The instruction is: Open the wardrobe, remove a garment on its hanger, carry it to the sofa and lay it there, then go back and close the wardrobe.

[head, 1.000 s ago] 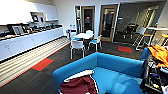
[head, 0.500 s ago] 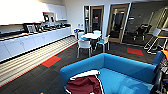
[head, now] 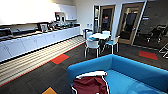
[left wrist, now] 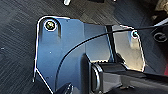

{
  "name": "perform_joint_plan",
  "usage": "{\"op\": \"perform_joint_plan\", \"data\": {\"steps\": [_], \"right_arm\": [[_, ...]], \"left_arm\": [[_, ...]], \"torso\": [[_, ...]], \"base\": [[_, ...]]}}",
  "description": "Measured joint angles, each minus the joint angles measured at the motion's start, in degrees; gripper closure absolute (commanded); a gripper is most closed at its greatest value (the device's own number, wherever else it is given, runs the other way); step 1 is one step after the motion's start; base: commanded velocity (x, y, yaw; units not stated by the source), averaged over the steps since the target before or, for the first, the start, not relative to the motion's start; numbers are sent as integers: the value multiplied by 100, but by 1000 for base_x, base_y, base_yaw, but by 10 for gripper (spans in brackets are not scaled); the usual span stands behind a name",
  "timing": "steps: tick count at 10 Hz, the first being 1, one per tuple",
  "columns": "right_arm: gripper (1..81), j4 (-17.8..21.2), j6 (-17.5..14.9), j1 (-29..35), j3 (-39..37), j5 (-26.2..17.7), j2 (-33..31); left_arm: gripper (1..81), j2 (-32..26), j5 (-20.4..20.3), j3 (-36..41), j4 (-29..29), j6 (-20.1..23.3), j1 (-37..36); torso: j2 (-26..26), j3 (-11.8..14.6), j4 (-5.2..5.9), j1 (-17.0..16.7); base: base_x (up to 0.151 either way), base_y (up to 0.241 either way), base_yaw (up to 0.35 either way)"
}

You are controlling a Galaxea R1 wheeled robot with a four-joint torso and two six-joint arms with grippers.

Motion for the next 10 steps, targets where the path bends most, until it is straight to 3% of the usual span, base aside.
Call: {"op": "perform_joint_plan", "data": {"steps": [10], "right_arm": [[10, 4, 7, 90, -23, -6, 30]], "left_arm": [[10, 127, 44, -34, 5, 119, 0]], "torso": [[0, 0, 0, 0]], "base": [[0, 0, 257]]}}
